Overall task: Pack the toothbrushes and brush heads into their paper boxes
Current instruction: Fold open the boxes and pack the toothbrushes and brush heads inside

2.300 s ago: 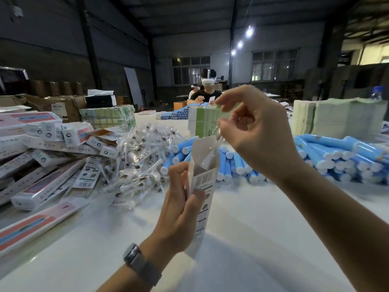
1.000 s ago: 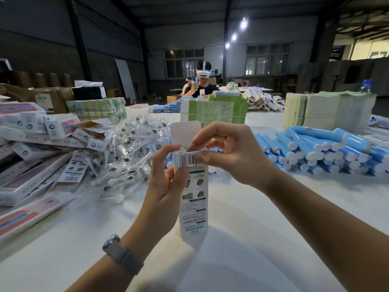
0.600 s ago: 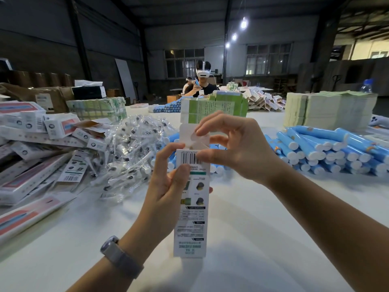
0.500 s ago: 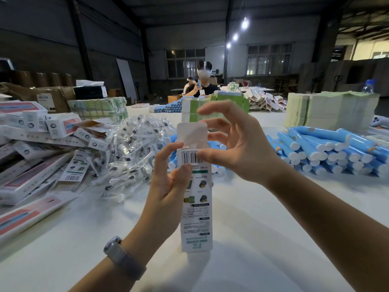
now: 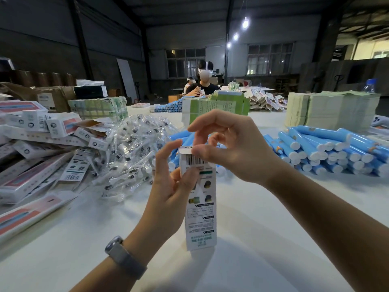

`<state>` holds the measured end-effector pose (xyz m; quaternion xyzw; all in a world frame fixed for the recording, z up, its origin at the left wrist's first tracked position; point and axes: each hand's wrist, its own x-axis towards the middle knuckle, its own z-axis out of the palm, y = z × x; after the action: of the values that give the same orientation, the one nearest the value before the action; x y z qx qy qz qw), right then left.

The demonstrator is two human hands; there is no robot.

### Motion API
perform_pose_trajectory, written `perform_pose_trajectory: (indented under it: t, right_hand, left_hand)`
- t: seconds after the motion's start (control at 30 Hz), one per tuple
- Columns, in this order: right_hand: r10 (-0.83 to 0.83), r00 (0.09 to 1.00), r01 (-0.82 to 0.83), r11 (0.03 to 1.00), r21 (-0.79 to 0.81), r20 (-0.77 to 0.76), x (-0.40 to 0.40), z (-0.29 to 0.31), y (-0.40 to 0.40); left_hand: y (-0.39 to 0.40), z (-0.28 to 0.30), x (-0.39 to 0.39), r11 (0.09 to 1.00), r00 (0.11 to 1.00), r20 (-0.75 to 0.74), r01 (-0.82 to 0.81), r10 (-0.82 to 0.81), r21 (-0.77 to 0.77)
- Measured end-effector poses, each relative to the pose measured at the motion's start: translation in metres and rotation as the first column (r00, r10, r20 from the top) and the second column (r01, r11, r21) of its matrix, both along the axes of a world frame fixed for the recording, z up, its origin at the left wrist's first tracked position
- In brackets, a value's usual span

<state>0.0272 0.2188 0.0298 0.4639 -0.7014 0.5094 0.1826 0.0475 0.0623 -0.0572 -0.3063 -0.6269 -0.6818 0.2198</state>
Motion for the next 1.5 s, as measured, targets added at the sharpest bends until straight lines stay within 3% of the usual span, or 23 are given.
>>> perform_pose_trajectory:
  t: [0.3, 0.53, 0.87, 1.03, 1.33, 1.5]
  right_hand:
    - [-0.019, 1.000, 0.016, 0.988, 0.153, 0.022, 0.002, 0.007, 0.004]
    - [0.036, 0.991, -0.035, 0.999, -0.011, 0.126, -0.001, 0.007, 0.009]
    - [0.123, 0.970, -0.102, 0.989, -0.109, 0.211, 0.000, 0.002, 0.003]
    - [0.060, 0.985, -0.067, 0.997, 0.036, 0.163, 0.004, 0.010, 0.009]
    - [0.045, 0.993, -0.062, 0.986, 0.157, 0.113, 0.001, 0.013, 0.018]
    - [0.090, 0.981, -0.126, 0.968, 0.216, 0.170, -0.003, 0.013, 0.026]
  left_hand:
    - [-0.001, 0.001, 0.002, 0.998, 0.998, -0.013, 0.057, -0.057, -0.026]
    - [-0.001, 0.000, 0.003, 0.995, 0.996, -0.027, 0.087, -0.088, -0.054]
    - [-0.002, 0.003, 0.006, 0.994, 0.998, -0.042, 0.040, -0.045, -0.099]
    - [-0.002, 0.003, 0.007, 0.994, 0.999, -0.039, 0.019, -0.023, -0.104]
    - [-0.001, 0.000, 0.006, 0.997, 0.998, -0.058, -0.020, 0.016, -0.077]
    - [-0.002, 0.001, 0.007, 0.998, 0.998, -0.056, -0.030, 0.027, -0.063]
